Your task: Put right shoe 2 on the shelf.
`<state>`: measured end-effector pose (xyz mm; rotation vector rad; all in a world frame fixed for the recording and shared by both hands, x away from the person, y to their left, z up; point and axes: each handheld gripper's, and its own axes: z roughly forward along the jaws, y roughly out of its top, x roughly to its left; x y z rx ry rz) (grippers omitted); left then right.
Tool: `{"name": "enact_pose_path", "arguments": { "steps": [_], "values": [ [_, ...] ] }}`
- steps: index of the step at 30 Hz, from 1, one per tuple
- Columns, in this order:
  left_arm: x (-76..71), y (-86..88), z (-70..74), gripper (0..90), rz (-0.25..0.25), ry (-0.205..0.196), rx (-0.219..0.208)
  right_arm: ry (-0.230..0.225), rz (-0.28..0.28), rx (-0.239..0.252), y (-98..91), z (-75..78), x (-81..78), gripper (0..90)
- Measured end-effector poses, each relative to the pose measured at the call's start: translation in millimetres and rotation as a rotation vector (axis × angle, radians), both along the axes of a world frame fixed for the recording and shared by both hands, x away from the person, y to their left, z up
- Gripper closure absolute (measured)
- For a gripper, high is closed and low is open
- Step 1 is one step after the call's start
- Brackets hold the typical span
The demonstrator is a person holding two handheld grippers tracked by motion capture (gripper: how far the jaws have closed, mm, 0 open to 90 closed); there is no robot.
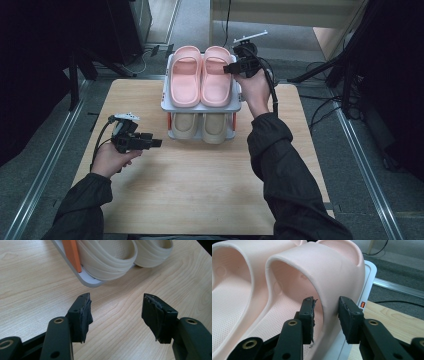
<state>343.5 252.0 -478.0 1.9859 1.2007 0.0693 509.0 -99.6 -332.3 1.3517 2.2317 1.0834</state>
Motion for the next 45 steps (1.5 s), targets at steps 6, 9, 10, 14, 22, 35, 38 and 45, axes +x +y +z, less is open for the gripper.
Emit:
{"name": "enact_pose_path", "arguments": {
  "steps": [6,9,10,14,22,35,38,45],
  "values": [
    [0.8,1.0,-0.3,40.7,0.005,0.003,-0.009,-0.011,0.027,0.017,-5.7,-2.2,-2.6,62.1],
    [1.0,1.5,-0.3,40.7,0.009,0.008,-0.012,-0.013,0.039,0.034,-11.1,-3.9,-7.1,61.7],
    [0.8,1.6,-0.1,40.7,0.013,0.008,-0.015,-0.011,0.042,0.041,-13.3,-4.0,-9.0,61.5],
    [0.3,1.4,0.7,40.7,0.014,0.003,-0.015,-0.027,0.066,0.045,-21.3,-1.8,-20.5,62.6],
    [0.1,0.5,1.2,40.6,0.013,-0.001,-0.014,-0.036,0.113,0.079,-33.7,-9.7,-47.4,66.4],
    [1.8,-1.6,-0.4,40.4,0.013,0.004,-0.018,-0.043,0.170,0.107,-55.2,-25.3,-94.6,65.1],
    [2.5,-2.5,-0.2,40.3,0.008,0.012,-0.009,-0.041,0.181,0.118,-59.3,-29.3,-104.2,64.4],
    [0.3,-8.0,3.3,39.0,-0.007,-0.002,0.008,-0.043,0.188,0.116,-68.4,-51.7,-125.7,63.0]
  ]
}}
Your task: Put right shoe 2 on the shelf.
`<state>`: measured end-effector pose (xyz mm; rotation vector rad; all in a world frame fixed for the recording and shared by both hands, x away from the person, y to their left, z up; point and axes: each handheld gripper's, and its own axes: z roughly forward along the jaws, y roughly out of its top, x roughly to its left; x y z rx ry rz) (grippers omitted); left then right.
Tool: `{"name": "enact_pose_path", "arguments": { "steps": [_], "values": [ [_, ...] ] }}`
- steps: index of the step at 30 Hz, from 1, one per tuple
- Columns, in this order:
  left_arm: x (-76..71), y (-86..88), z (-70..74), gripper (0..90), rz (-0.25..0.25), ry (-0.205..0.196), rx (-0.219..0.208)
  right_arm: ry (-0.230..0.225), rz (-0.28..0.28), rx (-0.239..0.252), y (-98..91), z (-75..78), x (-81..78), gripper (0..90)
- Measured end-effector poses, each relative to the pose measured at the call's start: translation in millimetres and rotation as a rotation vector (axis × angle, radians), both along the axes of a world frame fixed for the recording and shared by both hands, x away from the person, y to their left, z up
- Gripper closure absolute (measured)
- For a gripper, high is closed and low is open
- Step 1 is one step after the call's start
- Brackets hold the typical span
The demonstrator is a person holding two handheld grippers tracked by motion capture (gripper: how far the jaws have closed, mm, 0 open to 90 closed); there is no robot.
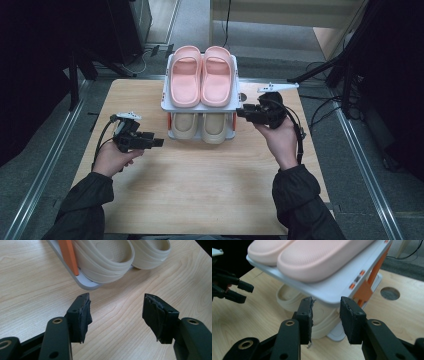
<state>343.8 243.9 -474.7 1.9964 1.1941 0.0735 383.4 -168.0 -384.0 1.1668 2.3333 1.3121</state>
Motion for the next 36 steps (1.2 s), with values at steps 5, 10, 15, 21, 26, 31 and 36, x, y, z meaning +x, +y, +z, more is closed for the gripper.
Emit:
{"name": "enact_pose_path", "arguments": {
  "steps": [5,10,15,21,26,31,36],
  "values": [
    [-1.3,-2.4,0.5,38.1,-0.003,-0.002,0.002,0.008,0.010,0.012,-3.8,-17.3,-13.0,61.7],
    [-1.6,-3.5,0.5,37.9,-0.004,-0.008,0.006,0.004,0.029,0.007,-3.5,-31.2,-26.3,60.6],
    [-1.9,-5.5,0.7,37.8,-0.010,-0.009,0.006,-0.002,0.040,0.004,-7.2,-44.3,-34.0,59.3],
    [-1.6,-7.2,0.0,37.7,-0.018,-0.014,0.014,-0.005,0.060,0.015,-11.1,-58.8,-37.9,57.3],
    [-1.5,-7.8,-0.4,37.5,-0.017,-0.012,0.011,-0.013,0.084,0.019,-9.9,-67.2,-41.5,55.0],
    [-1.4,-7.9,-0.4,36.7,-0.008,-0.012,0.001,0.003,0.098,0.010,-7.6,-73.9,-44.3,54.7],
    [-1.8,-8.6,-0.3,36.2,-0.009,-0.009,-0.001,0.027,0.102,0.006,-5.0,-79.9,-43.2,51.7]
  ]
}}
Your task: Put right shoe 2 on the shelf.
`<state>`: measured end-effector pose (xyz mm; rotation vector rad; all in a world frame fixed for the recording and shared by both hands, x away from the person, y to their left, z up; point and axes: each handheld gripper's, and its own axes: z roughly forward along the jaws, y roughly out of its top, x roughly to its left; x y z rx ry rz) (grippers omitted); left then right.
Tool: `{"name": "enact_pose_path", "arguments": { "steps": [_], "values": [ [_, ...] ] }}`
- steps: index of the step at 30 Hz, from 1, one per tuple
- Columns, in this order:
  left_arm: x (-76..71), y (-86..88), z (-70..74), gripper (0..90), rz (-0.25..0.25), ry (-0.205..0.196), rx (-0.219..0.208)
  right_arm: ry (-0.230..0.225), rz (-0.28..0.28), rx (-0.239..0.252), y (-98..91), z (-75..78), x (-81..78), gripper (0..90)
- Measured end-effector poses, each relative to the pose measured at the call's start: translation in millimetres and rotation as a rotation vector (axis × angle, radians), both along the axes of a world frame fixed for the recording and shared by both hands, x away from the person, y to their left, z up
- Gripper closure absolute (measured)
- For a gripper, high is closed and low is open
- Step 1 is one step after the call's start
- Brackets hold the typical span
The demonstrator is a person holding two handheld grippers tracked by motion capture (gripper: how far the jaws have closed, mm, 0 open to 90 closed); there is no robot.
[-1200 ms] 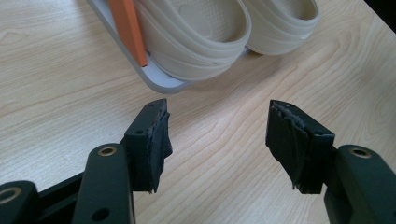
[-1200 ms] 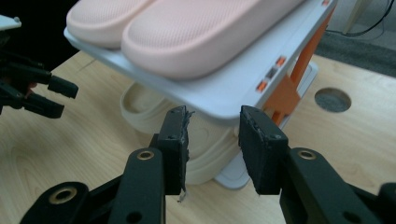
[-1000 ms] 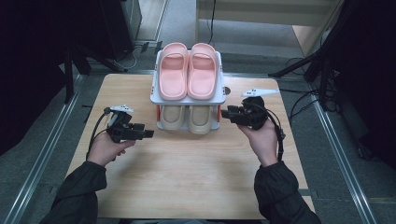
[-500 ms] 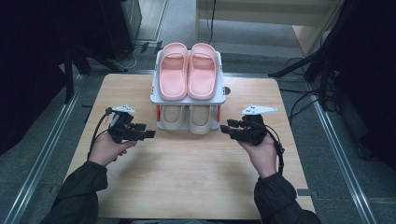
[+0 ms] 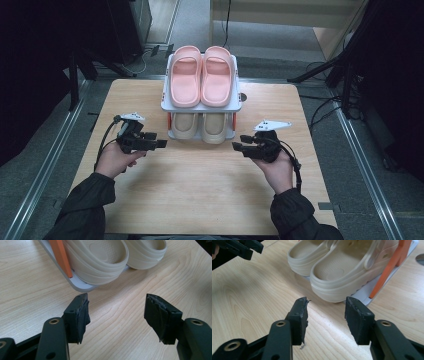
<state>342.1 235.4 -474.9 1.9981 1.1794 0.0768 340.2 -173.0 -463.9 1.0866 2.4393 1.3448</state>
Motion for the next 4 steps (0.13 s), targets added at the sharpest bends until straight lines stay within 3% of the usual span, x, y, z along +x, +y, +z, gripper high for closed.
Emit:
{"name": "enact_pose_path", "arguments": {
  "steps": [4],
  "values": [
    [0.0,1.8,1.1,35.9,0.010,0.004,-0.008,-0.013,0.017,-0.010,3.1,-0.4,-1.8,51.1]
  ]
}}
